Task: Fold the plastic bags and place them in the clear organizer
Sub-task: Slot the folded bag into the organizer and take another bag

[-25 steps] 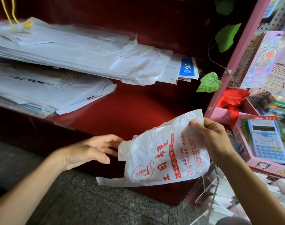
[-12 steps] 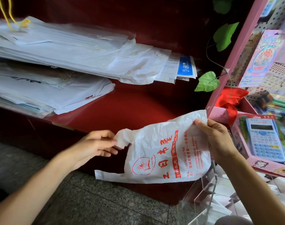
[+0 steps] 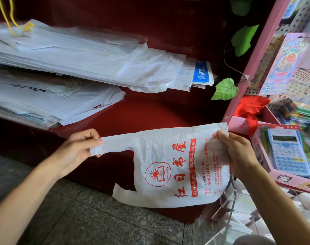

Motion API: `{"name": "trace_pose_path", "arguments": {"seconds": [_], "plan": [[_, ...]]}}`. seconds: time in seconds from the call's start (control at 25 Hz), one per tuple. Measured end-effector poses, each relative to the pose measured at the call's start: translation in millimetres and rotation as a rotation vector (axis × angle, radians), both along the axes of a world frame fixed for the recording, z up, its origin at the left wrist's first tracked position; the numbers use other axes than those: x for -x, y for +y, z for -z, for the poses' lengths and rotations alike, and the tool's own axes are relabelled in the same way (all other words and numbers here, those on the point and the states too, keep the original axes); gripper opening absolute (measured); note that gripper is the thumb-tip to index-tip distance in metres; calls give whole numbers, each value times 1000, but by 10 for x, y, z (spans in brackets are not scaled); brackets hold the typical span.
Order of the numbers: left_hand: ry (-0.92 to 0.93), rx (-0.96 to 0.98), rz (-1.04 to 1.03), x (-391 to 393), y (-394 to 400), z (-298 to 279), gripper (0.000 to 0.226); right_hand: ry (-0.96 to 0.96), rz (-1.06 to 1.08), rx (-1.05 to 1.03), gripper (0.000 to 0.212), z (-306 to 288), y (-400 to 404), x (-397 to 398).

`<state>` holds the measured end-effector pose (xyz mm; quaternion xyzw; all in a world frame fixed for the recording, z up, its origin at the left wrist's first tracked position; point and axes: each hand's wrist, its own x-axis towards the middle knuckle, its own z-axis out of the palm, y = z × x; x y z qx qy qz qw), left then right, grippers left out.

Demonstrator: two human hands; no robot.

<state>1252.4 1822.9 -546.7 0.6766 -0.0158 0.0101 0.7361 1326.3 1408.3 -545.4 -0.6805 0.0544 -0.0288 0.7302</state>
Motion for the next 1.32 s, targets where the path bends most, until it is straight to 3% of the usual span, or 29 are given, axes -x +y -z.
{"name": "trace_pose_path", "arguments": {"seconds": [0.16,0.28,0.32,0.4,0.48,0.64,0.76,0.88,0.92,1.0,1.08,1.24,1.32], "plan": [[-29,-85,-5,29,162,-17,57,-17,27,19,33,7,1,0],[-4,-237,-41,57,213,-7,73,-11,-2,6,66,5,-23,8],[3,-285,-69,64,240,5,76,-8,-9,5,66,5,-29,12],[33,-337,-105,68,275,40,62,-12,-9,7,44,-6,-9,19],[65,-377,-148,51,278,66,22,-41,24,27,25,-32,26,14],[111,-591,-174,32,318,81,26,-148,113,81,20,-121,23,62],[26,-667,-186,32,115,-65,28,-333,-187,401,26,-216,223,184],[-182,-766,37,62,-428,-212,53,-451,-548,578,34,-247,651,340],[-195,-759,124,78,-596,-205,60,-471,-628,579,34,-252,788,385],[-180,-723,247,83,-808,-128,47,-529,-697,556,32,-249,980,443],[-173,-658,232,48,-840,-61,44,-562,-681,528,29,-255,1038,449],[-63,-380,49,52,-678,-98,74,-240,-797,227,13,-206,853,366],[-21,-336,42,77,-641,-136,77,-176,-864,297,22,-141,779,331]]}}
